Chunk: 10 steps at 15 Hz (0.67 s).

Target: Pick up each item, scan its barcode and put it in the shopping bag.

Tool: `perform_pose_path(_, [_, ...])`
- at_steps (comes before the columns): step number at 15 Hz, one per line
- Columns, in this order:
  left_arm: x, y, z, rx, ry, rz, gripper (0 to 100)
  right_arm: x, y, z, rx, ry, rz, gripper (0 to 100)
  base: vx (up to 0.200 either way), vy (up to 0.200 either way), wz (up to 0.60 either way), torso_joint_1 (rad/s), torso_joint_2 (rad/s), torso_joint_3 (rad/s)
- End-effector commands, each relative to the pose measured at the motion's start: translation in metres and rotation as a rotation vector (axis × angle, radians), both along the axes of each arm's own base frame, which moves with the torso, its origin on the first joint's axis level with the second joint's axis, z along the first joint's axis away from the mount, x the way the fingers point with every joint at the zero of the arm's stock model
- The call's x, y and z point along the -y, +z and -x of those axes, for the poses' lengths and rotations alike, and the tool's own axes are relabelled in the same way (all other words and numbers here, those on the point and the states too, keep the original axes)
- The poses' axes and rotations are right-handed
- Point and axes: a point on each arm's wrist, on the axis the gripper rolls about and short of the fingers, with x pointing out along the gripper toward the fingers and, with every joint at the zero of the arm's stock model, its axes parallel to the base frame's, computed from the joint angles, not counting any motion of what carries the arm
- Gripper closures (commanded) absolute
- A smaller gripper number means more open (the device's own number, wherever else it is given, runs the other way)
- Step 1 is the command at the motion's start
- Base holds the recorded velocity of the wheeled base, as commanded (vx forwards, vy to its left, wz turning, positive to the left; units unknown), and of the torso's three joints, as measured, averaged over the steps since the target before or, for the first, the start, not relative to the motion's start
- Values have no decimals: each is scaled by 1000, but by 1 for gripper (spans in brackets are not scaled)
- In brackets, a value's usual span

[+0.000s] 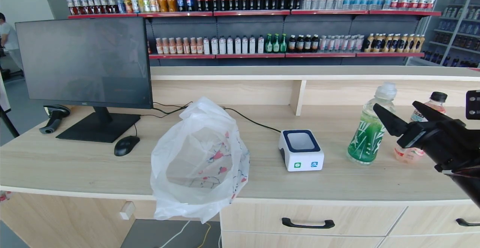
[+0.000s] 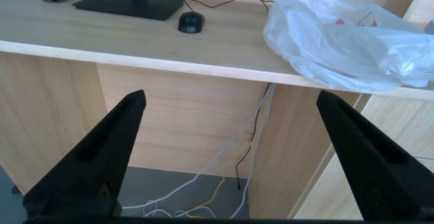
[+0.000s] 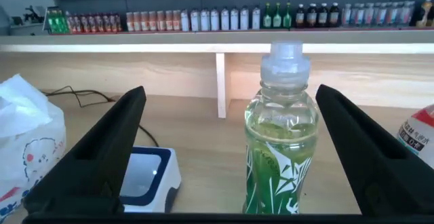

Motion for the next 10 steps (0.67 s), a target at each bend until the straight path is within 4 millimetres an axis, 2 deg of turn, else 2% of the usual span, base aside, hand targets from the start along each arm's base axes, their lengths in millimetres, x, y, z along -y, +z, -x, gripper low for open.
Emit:
perform_pose_path(1, [0, 0, 0, 1, 1, 0, 0, -1, -9, 6, -42, 5, 5, 0, 0, 0, 0, 0, 0, 0])
perform_pose_path(3, [0, 0, 0, 1, 1, 0, 0, 0, -29, 18, -142, 6, 13, 0, 0, 0, 0, 0, 0, 0])
perform_pose_path(4, [0, 0, 0, 1, 1, 0, 0, 0, -33, 19, -159, 6, 14, 0, 0, 0, 0, 0, 0, 0])
perform_pose_path(7, [0, 0, 0, 1, 1, 0, 0, 8, -41, 6, -192, -34, 13, 0, 0, 0, 0, 0, 0, 0])
perform_pose_path(10, [0, 0, 0, 1, 1, 0, 0, 17, -47, 6, -222, -74, 11, 0, 0, 0, 0, 0, 0, 0])
